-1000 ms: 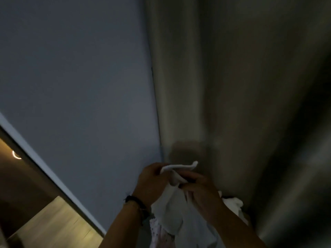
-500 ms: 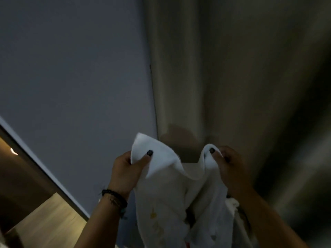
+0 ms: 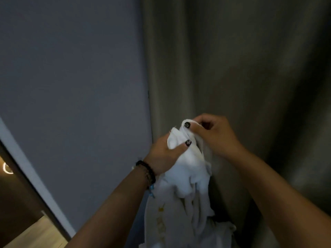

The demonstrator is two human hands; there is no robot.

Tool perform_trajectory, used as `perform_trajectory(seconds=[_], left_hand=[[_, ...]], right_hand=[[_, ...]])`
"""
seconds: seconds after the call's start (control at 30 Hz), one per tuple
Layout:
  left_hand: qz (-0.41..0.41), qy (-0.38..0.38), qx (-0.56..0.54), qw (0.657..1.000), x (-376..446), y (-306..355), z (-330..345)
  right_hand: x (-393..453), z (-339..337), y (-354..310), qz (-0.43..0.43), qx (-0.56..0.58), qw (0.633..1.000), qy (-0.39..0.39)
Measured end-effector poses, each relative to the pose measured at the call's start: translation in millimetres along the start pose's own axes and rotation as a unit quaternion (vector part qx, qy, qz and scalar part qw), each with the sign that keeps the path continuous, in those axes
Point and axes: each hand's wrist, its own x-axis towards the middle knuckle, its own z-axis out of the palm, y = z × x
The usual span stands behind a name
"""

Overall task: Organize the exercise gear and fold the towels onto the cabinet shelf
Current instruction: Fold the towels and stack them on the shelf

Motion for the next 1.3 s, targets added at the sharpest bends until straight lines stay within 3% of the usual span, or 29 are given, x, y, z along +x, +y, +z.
perform_trajectory(seconds=[0.13, 0.27, 0.33, 0.47, 0.57, 0.73, 0.93, 1.07, 1.23, 1.3], left_hand=[[0.000, 0.072, -0.083, 0.994, 18.3, 22.9, 5.7], [-0.002, 0.109, -0.131, 0.985, 32.1, 57.3, 6.3], [0.003, 0.124, -0.181, 0.976, 36.2, 78.2, 1.5], [0.030, 0.176, -0.320, 0.931, 25.7, 106.5, -17.3], [0.047, 0.190, -0.366, 0.910, 8.2, 109.7, -38.0], [0.022, 0.234, -0.386, 0.892, -15.2, 100.8, -75.3], [0.057, 0.247, -0.353, 0.901, -37.7, 99.2, -110.2], [0.092, 0.281, -0.176, 0.939, -30.8, 125.5, -120.8], [0.114, 0.140, -0.072, 0.981, -25.9, 163.1, -117.8], [0.115, 0.142, -0.078, 0.980, -27.8, 165.7, -123.5]], right_hand=[[-6.5, -5.2, 17.3, -0.004, 0.021, 0.995, 0.101], [-32.0, 2.2, 44.0, 0.011, 0.080, 0.992, 0.093], [-39.5, 8.1, 59.9, 0.028, 0.035, 0.996, 0.071], [-43.0, 10.6, 93.3, 0.147, -0.032, 0.988, 0.037], [-18.3, -1.8, 89.8, 0.089, -0.101, 0.985, 0.111], [52.9, -27.6, 21.1, 0.012, -0.134, 0.959, 0.248], [110.1, -23.5, -118.5, -0.085, -0.142, 0.942, 0.292], [109.8, 1.1, -213.3, -0.163, -0.160, 0.952, 0.203], [86.8, 58.5, -281.5, -0.130, -0.109, 0.981, 0.097], [74.4, 73.7, -285.9, -0.104, -0.036, 0.991, 0.078]])
